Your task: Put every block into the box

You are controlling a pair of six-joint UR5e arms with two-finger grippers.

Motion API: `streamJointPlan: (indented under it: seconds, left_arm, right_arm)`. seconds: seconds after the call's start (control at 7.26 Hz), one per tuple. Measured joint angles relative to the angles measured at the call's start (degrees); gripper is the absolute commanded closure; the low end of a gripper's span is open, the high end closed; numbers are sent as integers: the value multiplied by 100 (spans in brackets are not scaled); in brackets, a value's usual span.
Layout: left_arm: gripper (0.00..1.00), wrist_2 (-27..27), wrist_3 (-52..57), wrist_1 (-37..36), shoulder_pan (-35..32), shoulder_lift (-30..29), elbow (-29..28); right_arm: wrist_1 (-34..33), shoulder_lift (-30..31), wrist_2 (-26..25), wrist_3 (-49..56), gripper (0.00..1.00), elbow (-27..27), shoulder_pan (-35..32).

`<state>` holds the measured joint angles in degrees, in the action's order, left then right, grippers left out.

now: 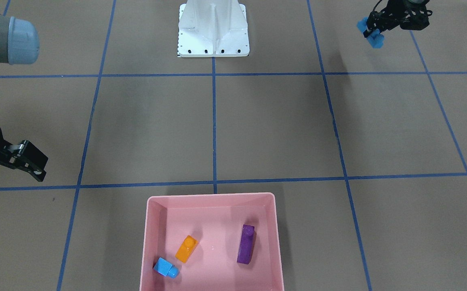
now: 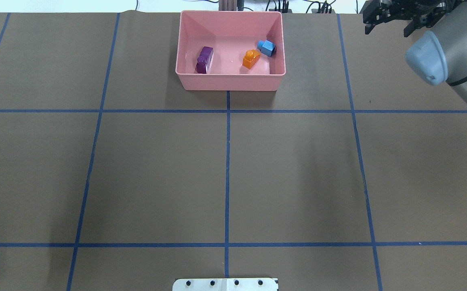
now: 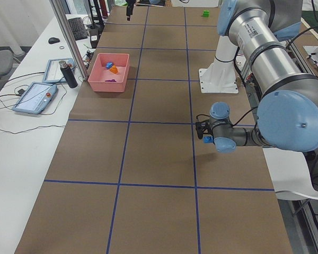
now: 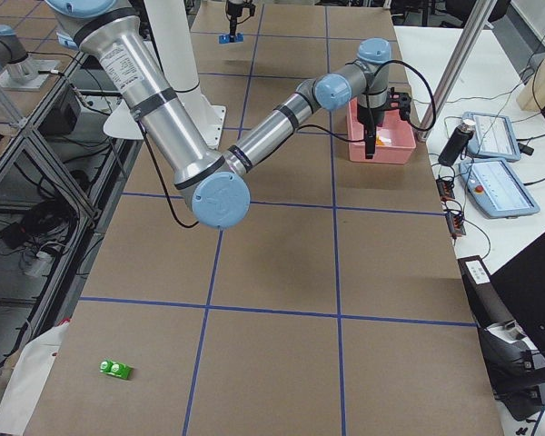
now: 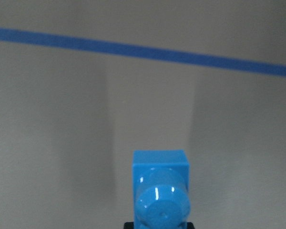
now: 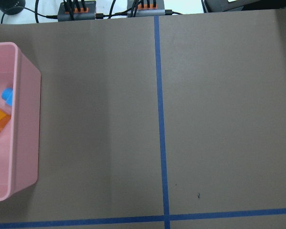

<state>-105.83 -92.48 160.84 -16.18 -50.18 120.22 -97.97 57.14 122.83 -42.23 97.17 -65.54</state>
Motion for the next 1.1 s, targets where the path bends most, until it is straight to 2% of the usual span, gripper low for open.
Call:
streamJointPlan:
  seconds: [0.28, 0.41, 0.69, 0.83, 0.96, 1.1]
  left_arm:
    - [100, -107, 15, -544, -937, -1225, 68]
    - [100, -215, 18, -1164, -1380, -2055, 64]
    - [100, -320, 34, -2856, -2038, -3965, -50]
    - [100, -330, 41, -3607, -2273, -4917, -297]
    - [100, -338, 47, -4263, -2527, -6007, -841]
    - [100, -340, 51, -4631, -2760, -7031, -1638]
  right_arm:
    - [48, 64, 0, 185, 1, -120, 2]
    - [93, 75, -3, 273, 1, -226, 1]
    - [132, 91, -7, 390, 1, -402, -2]
    - [136, 116, -10, 426, 1, -445, -3]
    - [140, 153, -12, 448, 1, -490, -3]
    - [144, 177, -13, 463, 1, -526, -3]
